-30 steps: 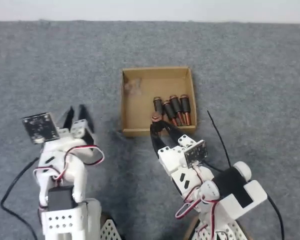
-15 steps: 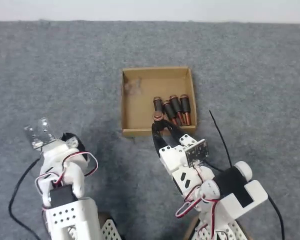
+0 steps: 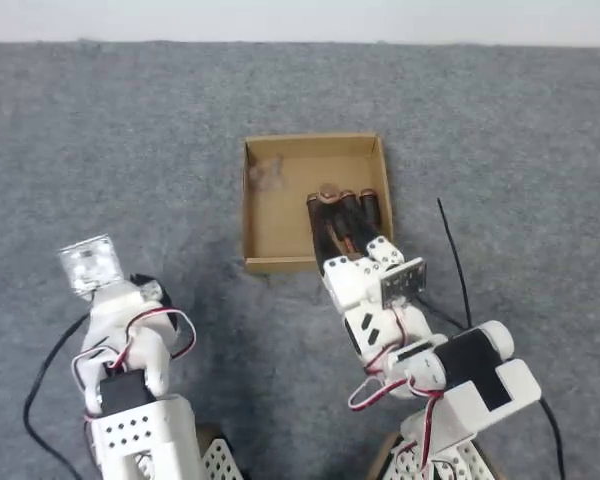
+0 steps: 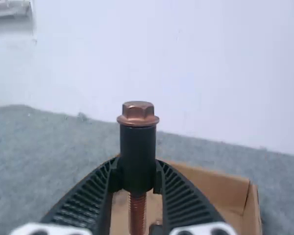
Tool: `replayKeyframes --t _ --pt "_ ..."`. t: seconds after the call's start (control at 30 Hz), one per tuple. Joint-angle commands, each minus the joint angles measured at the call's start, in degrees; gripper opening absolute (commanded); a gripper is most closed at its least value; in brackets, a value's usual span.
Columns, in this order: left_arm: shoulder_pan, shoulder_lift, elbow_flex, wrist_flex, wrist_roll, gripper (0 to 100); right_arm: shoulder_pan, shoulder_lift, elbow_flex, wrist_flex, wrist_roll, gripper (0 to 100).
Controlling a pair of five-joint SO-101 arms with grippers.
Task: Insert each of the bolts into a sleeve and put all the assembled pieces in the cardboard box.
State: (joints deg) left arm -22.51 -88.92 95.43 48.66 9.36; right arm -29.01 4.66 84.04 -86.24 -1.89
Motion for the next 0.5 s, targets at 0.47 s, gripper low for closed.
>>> replayKeyframes --t 0.47 --pt "-10.99 0.26 1.54 -0.26 -10.73 1 0.92 -0.92 -29.01 43.03 0.35 0.6"
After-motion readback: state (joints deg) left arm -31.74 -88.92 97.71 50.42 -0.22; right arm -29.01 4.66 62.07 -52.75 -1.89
